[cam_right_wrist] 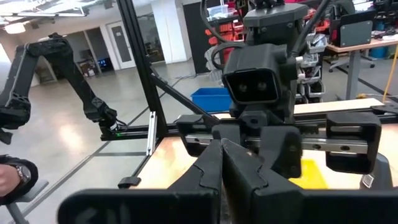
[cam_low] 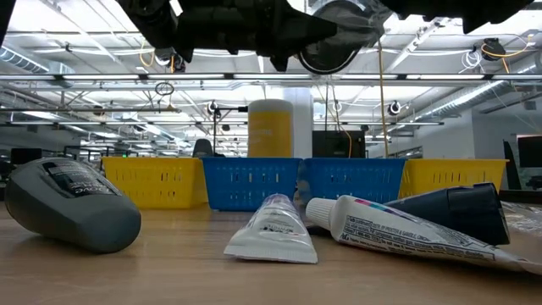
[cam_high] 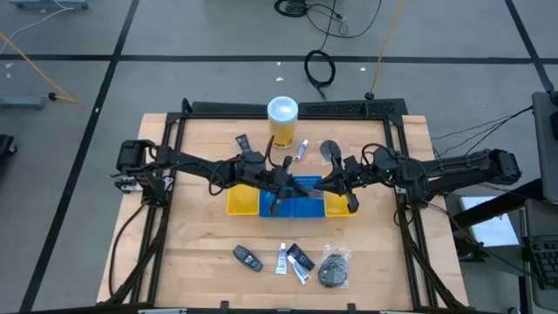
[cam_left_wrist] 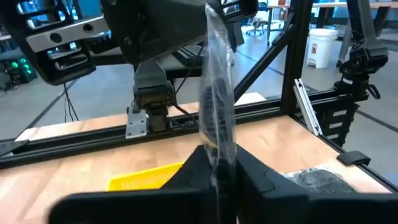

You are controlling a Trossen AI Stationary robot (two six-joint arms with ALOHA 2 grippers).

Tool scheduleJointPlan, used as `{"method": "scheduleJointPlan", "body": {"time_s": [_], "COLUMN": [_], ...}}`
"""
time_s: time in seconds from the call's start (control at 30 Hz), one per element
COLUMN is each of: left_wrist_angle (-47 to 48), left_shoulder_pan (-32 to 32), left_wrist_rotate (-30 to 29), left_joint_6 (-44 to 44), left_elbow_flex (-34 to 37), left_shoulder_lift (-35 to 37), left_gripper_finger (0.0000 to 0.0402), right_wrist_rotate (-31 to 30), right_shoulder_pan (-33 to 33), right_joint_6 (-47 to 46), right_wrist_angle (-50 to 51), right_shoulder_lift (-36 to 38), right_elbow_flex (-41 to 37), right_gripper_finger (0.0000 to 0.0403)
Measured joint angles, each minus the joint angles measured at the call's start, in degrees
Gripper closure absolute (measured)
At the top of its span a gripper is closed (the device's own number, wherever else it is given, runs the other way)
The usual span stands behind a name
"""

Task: Pick & Place Travel size toiletries
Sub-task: Put the black comb into the left blue bin

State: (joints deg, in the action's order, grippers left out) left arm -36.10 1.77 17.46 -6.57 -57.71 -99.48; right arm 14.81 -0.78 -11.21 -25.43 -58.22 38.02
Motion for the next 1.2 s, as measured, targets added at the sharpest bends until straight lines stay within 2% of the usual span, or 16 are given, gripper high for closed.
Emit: {"method": "scheduleJointPlan", "body": {"time_s": [0.17, 0.3, 0.47, 0.57, 0.77, 0.9, 1.0, 1.2], "left_wrist_angle": [0.8, 4.96, 16.18, 24.01, 38.3, 44.01, 45.75, 45.3], "left_shoulder_pan": [0.15, -0.03, -0.31, -1.07, -3.7, -6.17, -7.93, -10.09], "left_wrist_rotate": [-0.35, -2.53, -8.55, -12.83, -25.33, -32.83, -35.59, -36.68], "left_joint_6": [1.96, 3.73, 7.75, 10.26, 24.32, 34.45, 40.75, 47.22], "left_elbow_flex": [0.0, 0.0, 0.01, 0.02, 0.02, 0.02, 0.02, 0.02], "left_shoulder_lift": [0.0, 1.01, 4.37, 6.81, 11.93, 13.2, 12.76, 10.95], "left_gripper_finger": [0.0383, 0.0389, 0.0389, 0.0389, 0.0387, 0.0386, 0.0389, 0.0381], "right_wrist_rotate": [-0.29, -5.17, -11.9, -13.55, -13.55, -13.55, -13.55, -13.53], "right_shoulder_pan": [0.0, 0.02, 0.0, 0.0, 0.0, 0.0, 0.0, 0.0], "right_joint_6": [3.03, 3.36, 4.97, 5.79, 6.44, 6.57, 7.34, 7.42], "right_wrist_angle": [0.83, 2.79, 6.68, 8.11, 10.09, 10.15, 10.3, 10.63], "right_shoulder_lift": [0.01, 0.02, 0.2, 0.58, 1.7, 1.7, 1.7, 1.7], "right_elbow_flex": [0.0, 0.0, 0.01, 0.04, 0.07, 0.07, 0.07, 0.07], "right_gripper_finger": [0.0403, 0.0398, 0.0366, 0.0343, 0.0312, 0.0301, 0.0298, 0.0301]}}
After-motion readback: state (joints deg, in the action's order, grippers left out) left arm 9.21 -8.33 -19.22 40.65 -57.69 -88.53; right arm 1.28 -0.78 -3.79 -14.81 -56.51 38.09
